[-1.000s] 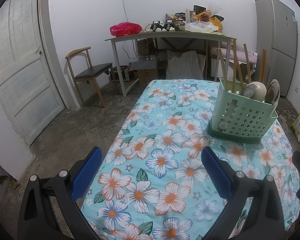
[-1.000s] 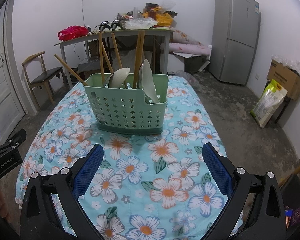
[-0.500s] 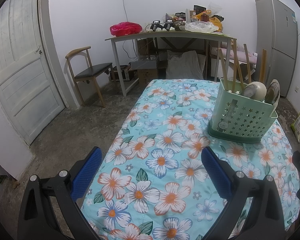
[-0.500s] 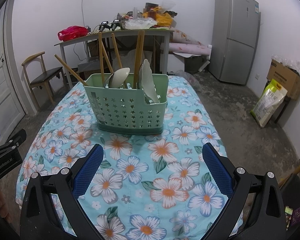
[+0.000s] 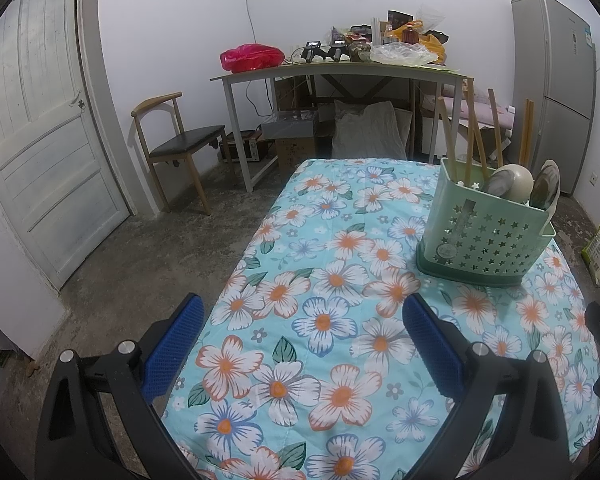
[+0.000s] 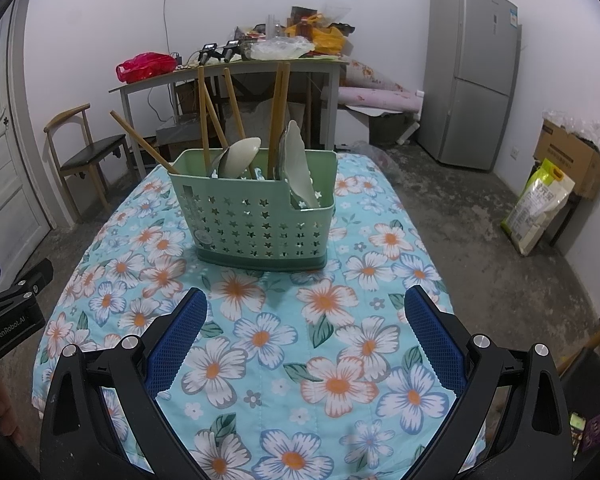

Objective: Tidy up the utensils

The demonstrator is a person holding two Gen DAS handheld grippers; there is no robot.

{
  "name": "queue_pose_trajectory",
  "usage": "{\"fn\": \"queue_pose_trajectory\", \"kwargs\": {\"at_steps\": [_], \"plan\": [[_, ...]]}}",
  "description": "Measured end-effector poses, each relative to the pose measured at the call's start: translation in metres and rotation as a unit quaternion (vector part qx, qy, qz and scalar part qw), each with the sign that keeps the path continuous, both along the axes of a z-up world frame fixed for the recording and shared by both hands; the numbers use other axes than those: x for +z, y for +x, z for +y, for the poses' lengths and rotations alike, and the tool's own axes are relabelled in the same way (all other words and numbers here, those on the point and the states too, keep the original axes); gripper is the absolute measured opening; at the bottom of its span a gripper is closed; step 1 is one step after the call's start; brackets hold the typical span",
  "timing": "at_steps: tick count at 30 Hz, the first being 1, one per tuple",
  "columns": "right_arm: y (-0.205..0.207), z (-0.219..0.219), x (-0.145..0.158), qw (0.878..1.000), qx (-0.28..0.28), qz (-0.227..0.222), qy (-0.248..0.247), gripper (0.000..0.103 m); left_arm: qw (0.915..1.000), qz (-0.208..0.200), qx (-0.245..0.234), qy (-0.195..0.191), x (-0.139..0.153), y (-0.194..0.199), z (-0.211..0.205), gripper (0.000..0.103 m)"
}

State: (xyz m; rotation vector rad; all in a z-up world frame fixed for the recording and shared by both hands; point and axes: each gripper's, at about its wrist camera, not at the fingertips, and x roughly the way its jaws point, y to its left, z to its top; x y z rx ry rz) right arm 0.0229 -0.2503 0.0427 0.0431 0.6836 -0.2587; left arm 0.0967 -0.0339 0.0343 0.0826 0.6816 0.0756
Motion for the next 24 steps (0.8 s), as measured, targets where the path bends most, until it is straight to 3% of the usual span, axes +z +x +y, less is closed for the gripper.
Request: {"fn": "queue_pose_trajectory", "kwargs": {"at_steps": [24], "plan": [[0.0006,0.002,0.0015,1.0,0.001,-0.002,0.0,0.095,1.0,0.0,0.0,-0.001,0.0009,0.0001,0.0005,0.097]]}}
